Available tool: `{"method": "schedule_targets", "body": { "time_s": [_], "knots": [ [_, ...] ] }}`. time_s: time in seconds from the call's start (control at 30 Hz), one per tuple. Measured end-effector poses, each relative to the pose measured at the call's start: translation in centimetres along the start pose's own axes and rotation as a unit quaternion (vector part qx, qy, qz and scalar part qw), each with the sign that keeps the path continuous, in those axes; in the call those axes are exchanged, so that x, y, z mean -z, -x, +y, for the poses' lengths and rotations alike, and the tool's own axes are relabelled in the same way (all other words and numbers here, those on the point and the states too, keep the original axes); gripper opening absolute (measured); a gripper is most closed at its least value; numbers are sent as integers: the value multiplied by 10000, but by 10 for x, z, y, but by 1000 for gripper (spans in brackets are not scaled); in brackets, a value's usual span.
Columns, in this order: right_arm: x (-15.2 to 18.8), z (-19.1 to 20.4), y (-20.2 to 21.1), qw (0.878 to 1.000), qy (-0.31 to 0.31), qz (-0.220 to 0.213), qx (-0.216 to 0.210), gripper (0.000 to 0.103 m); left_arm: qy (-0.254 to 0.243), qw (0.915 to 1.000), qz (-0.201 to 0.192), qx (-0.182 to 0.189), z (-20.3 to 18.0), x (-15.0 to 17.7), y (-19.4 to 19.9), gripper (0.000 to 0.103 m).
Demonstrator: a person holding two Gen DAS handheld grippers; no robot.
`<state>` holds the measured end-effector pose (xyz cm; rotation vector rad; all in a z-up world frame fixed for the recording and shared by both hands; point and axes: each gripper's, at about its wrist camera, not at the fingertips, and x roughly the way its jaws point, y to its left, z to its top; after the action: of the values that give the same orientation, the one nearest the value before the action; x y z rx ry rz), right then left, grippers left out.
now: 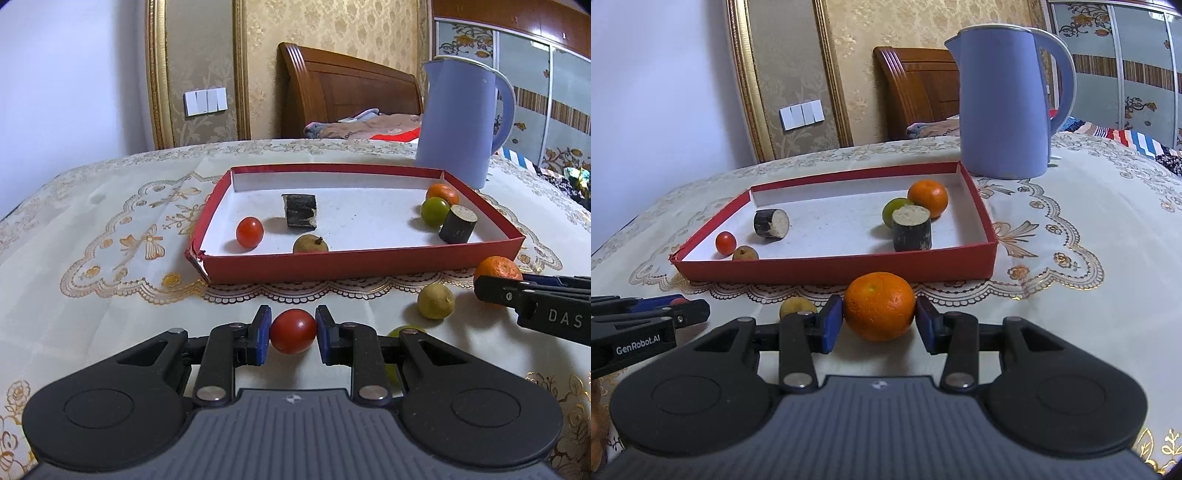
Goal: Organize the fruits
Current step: 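Carry the cherry tomato and orange with both grippers into the red tray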
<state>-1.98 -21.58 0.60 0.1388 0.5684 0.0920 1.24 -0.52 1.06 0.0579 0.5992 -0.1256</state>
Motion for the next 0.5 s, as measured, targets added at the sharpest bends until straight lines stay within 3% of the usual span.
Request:
{"method": "schedule_targets", "body": {
  "time_s": [0.27, 0.5],
  "knots": [
    [1, -2, 10, 9996, -48, -279, -100, 40, 112, 9997, -156, 144, 3, -1, 8, 25],
    [-8, 4, 14, 9993, 124, -338, -109, 40, 123, 9994, -228, 230, 3, -21, 8, 25]
  ]
}}
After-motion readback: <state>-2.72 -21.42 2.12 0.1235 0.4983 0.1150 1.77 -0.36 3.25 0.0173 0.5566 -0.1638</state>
